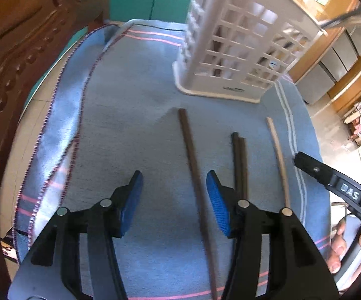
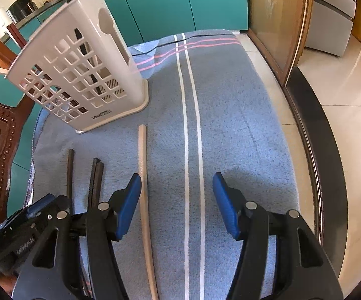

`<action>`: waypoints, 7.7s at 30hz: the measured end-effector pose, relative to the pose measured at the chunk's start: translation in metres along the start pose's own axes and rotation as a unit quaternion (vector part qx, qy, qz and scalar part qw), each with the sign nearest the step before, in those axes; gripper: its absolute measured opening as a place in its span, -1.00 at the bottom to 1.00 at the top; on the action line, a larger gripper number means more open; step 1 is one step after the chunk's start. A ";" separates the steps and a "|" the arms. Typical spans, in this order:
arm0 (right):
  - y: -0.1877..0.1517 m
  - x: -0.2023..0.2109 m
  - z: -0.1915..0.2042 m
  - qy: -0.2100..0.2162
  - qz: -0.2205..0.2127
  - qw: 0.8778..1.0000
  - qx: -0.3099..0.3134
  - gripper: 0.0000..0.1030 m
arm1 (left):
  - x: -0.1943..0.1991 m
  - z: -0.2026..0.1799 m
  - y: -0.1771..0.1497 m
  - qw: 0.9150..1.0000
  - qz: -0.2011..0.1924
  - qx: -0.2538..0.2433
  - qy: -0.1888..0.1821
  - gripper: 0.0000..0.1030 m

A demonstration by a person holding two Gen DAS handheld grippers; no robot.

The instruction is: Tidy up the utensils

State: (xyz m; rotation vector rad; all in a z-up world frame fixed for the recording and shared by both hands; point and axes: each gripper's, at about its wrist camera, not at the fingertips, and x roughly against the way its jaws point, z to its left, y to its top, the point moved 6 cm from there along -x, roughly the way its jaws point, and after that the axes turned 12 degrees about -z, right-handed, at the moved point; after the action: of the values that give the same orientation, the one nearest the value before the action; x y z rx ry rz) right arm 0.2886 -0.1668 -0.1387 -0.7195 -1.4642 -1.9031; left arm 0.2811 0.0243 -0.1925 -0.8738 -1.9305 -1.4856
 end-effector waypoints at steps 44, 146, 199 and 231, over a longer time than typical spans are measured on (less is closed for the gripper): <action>-0.002 -0.029 0.049 0.012 -0.010 0.997 0.072 0.15 | -0.001 -0.028 -0.009 0.988 -0.011 -0.152 0.035 -0.68; 0.159 0.240 0.075 0.158 -0.327 0.931 0.027 -0.87 | 0.281 -0.055 0.184 0.902 -0.426 -0.014 -0.075 -0.87; 0.034 0.072 0.078 0.076 -0.138 0.980 0.124 -0.11 | 0.165 -0.025 0.106 0.939 -0.333 -0.086 0.013 -0.13; -0.049 -0.024 0.104 0.022 0.024 0.978 0.208 -0.11 | 0.085 -0.001 0.073 0.981 -0.177 -0.071 0.048 0.12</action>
State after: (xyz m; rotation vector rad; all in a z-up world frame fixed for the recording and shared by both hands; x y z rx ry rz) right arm 0.2727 -0.0536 -0.1628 -0.5057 -1.7245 -1.4945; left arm 0.2827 0.0502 -0.0831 -0.5210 -2.0010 -1.8527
